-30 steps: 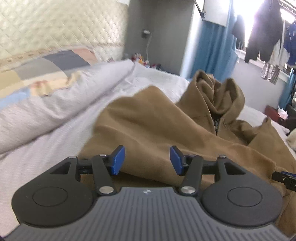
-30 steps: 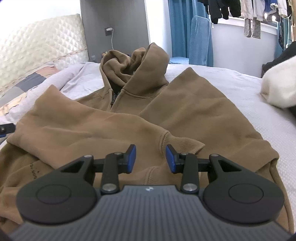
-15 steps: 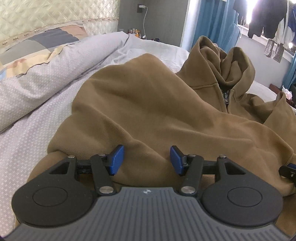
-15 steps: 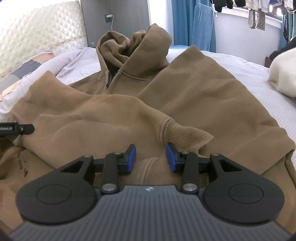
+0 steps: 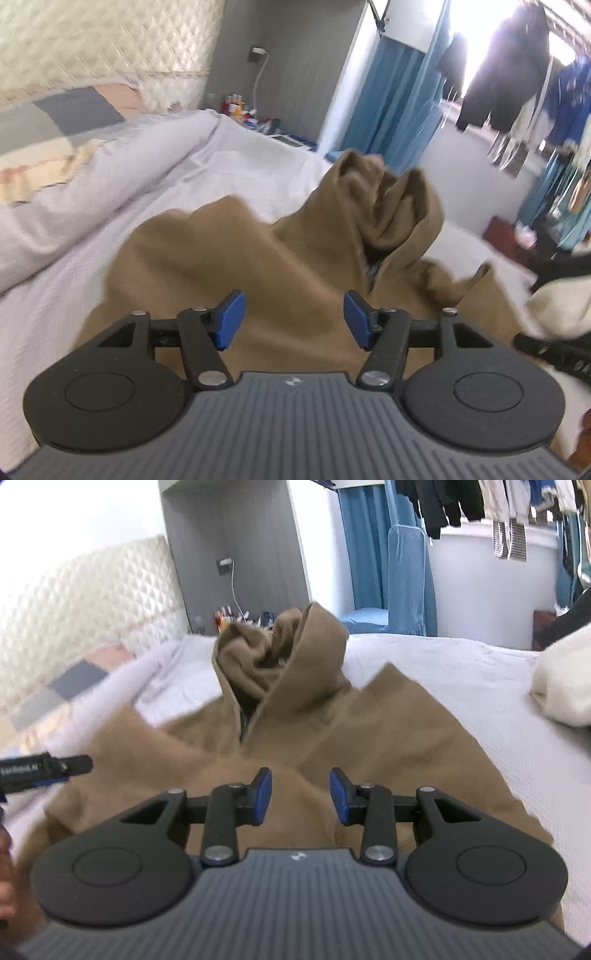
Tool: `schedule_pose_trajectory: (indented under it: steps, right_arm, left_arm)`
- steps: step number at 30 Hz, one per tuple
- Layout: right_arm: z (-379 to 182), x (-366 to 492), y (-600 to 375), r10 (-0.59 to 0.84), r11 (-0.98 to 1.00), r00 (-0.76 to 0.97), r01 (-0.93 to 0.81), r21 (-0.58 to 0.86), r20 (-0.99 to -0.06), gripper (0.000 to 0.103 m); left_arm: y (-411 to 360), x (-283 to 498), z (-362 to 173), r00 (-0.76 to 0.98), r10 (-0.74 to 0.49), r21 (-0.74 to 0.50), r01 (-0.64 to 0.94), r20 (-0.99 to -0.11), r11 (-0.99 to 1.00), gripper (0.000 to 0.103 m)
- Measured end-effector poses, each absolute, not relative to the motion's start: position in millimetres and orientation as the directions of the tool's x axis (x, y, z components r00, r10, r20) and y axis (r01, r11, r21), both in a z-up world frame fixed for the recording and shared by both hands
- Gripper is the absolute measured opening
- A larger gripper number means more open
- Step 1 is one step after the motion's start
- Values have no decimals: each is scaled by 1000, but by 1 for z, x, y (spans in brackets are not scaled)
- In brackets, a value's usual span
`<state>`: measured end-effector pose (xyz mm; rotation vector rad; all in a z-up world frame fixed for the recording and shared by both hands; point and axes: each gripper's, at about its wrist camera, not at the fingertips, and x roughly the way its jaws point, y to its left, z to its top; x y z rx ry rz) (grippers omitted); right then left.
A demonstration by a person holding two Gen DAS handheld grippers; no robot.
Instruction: Fold large clothes
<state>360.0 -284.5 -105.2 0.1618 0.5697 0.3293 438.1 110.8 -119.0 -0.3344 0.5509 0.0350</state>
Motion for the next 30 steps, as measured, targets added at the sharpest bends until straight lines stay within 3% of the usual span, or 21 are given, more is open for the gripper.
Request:
schedule_pose_trajectory:
  steps: [4,9,11,13,17,21,24,26,27,28,29,30]
  right_arm:
    - [-96,408,-293,397,910,762,-253,330,-512,38]
    - [-89,484,-275,383,921,761,-271,279,-524,41]
    - [-84,518,-265,379,924,777,-285,256,-502,69]
    - [-81,554,-253,375,925,807,-292,243,-456,78]
    - [-81,623,-230,352,933,840,-280,227,-412,78]
    - [-93,684,-204,258,966,839,-208,156,-479,76]
    - [-105,709,-198,235,972,803,-189,140,-547,66]
    - [-107,717,-198,248,969,789,-188,163,-563,40]
    - [-108,718,-199,265,964,779,-198,178,-569,38]
    - [-108,719,-198,270,963,771,-204,177,-577,32]
    - [-107,720,-196,264,964,768,-210,160,-583,17]
    - [-106,718,-193,260,965,762,-222,137,-593,17]
  left_arm:
    - [119,491,-114,850,-120,-389,-105,-512,915,67]
    - [127,597,-121,827,-173,-421,-83,-535,903,68]
    - [129,634,-120,837,-195,-431,-52,-510,901,68]
    - [134,664,-112,861,-235,-452,7,-450,892,72]
    - [137,739,-112,830,-312,-465,72,-463,883,76]
    - [126,792,-129,789,-343,-437,105,-510,893,76]
    - [122,818,-139,770,-359,-443,110,-528,890,74]
    - [121,827,-140,761,-391,-466,133,-518,875,56]
    - [119,830,-140,747,-408,-482,134,-525,866,41]
    - [117,833,-140,736,-408,-485,125,-540,866,32]
    - [114,833,-137,728,-400,-472,120,-557,874,28]
    - [112,831,-132,727,-390,-452,122,-565,884,24]
